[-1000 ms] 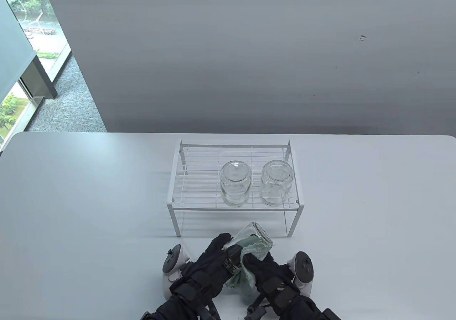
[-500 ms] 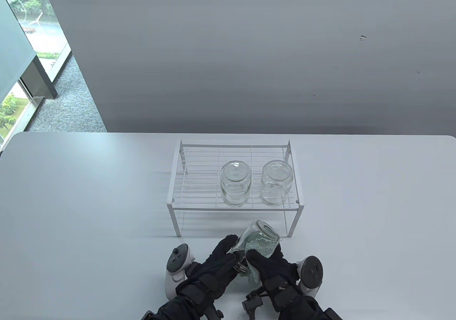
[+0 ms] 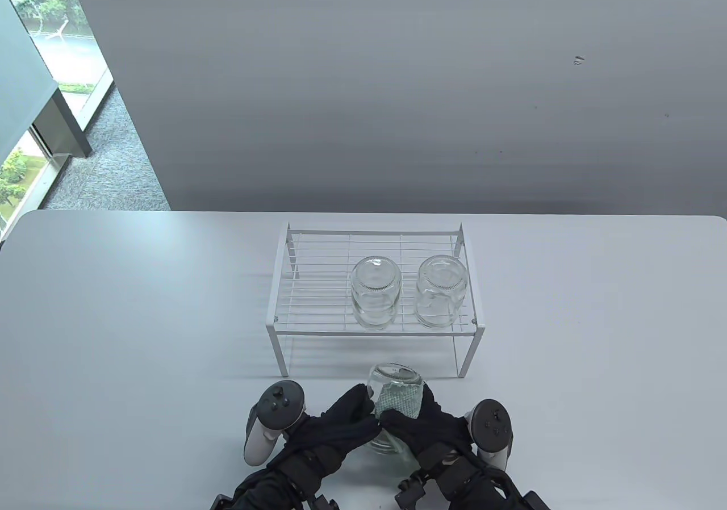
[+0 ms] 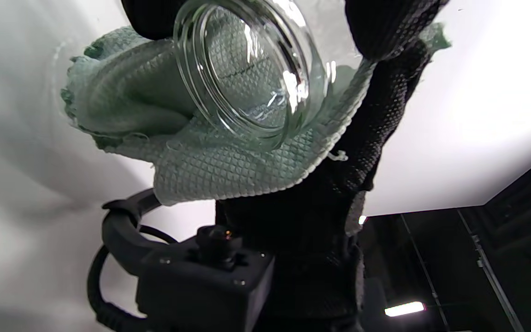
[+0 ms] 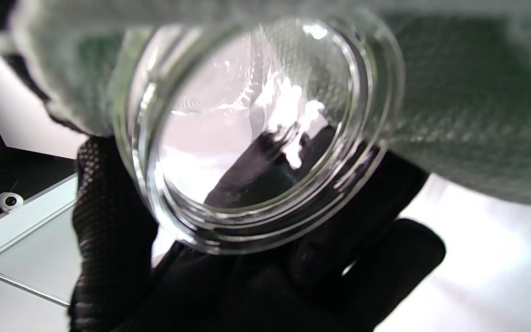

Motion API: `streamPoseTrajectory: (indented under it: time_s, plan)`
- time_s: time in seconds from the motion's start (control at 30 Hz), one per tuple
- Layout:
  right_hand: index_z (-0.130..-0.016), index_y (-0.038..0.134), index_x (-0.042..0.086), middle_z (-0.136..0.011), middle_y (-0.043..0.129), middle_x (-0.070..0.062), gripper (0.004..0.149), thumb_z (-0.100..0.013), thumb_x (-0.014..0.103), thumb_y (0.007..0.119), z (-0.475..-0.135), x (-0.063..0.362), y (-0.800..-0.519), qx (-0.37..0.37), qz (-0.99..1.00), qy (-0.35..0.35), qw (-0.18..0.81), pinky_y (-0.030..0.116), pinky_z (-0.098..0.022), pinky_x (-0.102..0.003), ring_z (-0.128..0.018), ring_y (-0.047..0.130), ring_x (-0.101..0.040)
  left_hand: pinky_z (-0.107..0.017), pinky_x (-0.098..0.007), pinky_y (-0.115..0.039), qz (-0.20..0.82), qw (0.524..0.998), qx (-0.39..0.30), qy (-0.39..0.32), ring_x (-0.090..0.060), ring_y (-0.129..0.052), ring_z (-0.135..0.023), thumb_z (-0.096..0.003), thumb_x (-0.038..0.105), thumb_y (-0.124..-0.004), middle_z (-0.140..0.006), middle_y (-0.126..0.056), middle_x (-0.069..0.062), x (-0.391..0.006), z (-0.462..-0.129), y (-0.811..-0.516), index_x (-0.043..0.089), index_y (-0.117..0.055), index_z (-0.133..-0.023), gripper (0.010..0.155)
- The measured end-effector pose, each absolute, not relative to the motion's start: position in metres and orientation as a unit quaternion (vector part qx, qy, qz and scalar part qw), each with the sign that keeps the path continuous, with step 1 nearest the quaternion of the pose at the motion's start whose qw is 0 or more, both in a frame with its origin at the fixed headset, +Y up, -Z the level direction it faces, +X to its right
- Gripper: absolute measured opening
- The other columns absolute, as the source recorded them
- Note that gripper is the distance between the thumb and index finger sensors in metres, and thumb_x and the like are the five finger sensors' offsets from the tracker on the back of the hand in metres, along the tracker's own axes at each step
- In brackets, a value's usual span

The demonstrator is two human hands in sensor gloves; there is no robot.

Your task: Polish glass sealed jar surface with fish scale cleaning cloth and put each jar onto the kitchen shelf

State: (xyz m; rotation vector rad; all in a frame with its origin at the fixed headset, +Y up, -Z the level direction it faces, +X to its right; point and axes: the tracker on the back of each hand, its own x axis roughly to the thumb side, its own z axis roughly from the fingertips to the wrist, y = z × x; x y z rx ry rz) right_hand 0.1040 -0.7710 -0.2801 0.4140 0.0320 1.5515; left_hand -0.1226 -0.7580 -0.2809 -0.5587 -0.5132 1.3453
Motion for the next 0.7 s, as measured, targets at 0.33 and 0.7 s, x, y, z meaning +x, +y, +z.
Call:
streamPoseTrajectory:
  time_s: [0.33,0.7]
  plan:
    - [-0.102,0.047,-0.008,-0.081,0.066,-0.043,0.075,-0.054,0.043,0.074,-0.279,0.099,-0.762,0.241,0.725,0.009,0.645,0.057,-0.048,-0.069,-0.061,0.081,-0.058,-0.067,-0.064,-0.055,0.653,0.686,-0.270,-0.173,-0.049,-0.075,-0.090,-0.0452,0.070,-0.081,-0.104,-0.054,-0.030,-0.129,-0.283,-0.771,-0.004,-0.023,-0.105,0.111]
    - [-0.091,0.073,-0.009,-0.071,0.082,-0.036,0.053,-0.052,0.026,0.076,-0.284,0.106,-0.761,0.247,0.738,-0.007,0.628,0.067,-0.044,-0.064,-0.050,0.093,-0.049,-0.070,-0.062,-0.053,0.690,0.682,-0.181,-0.159,-0.047,-0.074,-0.092,-0.0459,0.070,-0.082,-0.106,-0.053,-0.026,-0.152,-0.291,-0.756,-0.001,-0.026,-0.106,0.109]
